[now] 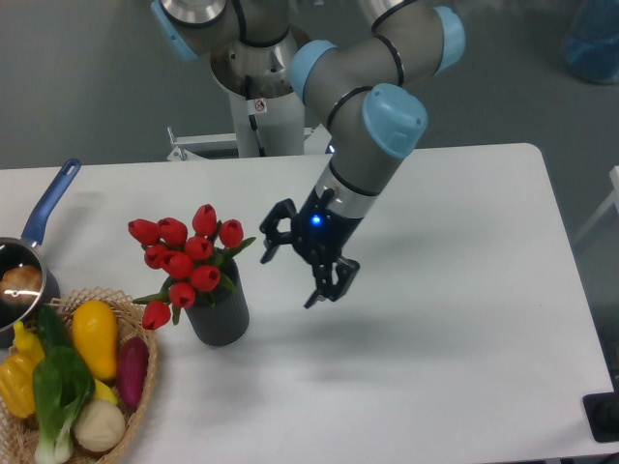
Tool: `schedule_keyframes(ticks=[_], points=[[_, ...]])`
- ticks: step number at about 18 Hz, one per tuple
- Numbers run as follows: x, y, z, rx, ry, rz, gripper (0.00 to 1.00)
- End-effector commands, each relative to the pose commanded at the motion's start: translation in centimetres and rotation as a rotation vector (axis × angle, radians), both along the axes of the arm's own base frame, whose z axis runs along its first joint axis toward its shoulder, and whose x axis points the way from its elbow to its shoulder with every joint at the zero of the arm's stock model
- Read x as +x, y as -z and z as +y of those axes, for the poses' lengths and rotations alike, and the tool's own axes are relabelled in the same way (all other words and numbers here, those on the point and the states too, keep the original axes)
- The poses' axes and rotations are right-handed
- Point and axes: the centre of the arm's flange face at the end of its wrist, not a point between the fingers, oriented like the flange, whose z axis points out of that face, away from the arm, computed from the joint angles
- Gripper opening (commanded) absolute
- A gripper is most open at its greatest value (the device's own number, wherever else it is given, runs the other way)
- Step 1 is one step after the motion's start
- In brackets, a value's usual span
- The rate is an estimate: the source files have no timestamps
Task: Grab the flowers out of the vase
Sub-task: 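Move the open gripper toward the red tulip stems above the vase, then close the gripper around the tulip stems below the blooms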
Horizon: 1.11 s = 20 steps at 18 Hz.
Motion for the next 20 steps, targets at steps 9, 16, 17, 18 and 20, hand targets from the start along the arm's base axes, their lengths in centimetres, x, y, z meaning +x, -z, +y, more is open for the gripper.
schedule_keyframes(ticks=[9, 16, 17, 18, 20], points=[[1.6, -1.0, 0.9, 0.105, 0.013, -0.088, 1.00], [3.2, 0.2, 1.4, 0.092, 0.042, -0.106, 1.00], [3.3, 0.4, 1.3, 0.091, 0.042, -0.109, 1.00], [3.4, 0.3, 1.3, 0.094, 0.043, -0.111, 1.00], [3.4, 0.5, 1.2, 0.092, 0.042, -0.114, 0.92]])
